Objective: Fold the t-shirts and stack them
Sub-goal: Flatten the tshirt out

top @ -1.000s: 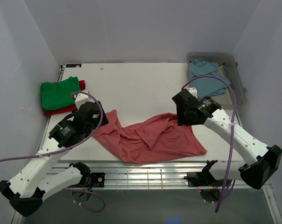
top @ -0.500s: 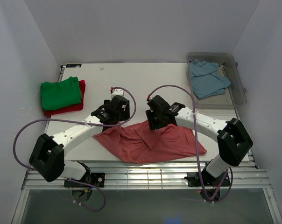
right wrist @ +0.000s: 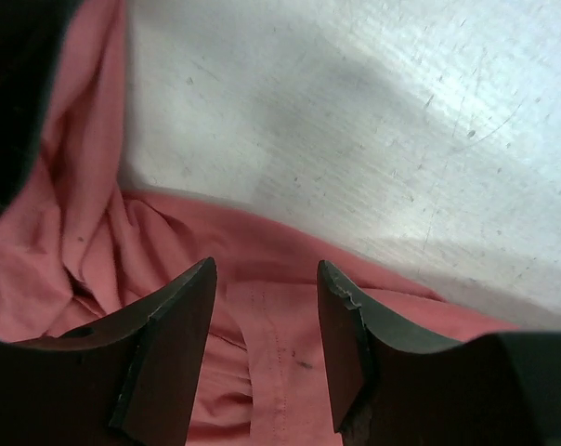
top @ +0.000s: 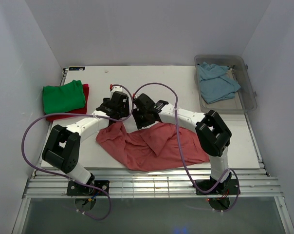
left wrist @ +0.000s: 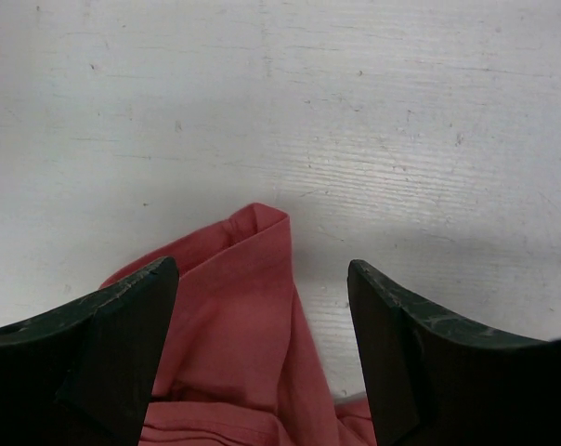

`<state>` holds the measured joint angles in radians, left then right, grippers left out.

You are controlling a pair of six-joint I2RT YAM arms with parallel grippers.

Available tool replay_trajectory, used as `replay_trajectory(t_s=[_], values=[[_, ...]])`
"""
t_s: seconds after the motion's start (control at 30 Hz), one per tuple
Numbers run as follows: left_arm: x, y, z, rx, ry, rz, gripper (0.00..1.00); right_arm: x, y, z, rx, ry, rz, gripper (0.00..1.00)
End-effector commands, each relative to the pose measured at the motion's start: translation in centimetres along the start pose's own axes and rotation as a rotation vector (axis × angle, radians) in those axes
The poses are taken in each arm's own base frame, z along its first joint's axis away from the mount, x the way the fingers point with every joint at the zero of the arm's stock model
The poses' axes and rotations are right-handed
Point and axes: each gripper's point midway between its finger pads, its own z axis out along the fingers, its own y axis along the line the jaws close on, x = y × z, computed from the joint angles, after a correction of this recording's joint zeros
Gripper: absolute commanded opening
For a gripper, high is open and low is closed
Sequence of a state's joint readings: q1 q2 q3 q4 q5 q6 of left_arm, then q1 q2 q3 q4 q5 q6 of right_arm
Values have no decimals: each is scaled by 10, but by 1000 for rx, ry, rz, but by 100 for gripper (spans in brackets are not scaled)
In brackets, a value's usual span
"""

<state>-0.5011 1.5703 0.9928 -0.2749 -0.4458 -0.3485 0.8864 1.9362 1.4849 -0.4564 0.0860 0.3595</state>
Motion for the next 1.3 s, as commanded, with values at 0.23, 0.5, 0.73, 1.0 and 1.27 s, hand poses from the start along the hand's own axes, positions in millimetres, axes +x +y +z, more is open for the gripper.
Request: replay_trajectory(t_s=[0.23,0.5,0.73,1.0,1.27], values=[[4,-4,-3,45,-9,-19,84,46,-1,-9,109,108,-122,54],[9,0,-2,37,1,-27,84,64,-6,0,124,144,-129,53],[6,5,-5,36,-14,-40,84,40,3,1,120,78,-113,52],[6,7,-5,40,-9,-56,84,45,12,20,89,129,-115,53],[4,12,-5,36,-15,-62,84,54,0,25,147,157,-117,33]])
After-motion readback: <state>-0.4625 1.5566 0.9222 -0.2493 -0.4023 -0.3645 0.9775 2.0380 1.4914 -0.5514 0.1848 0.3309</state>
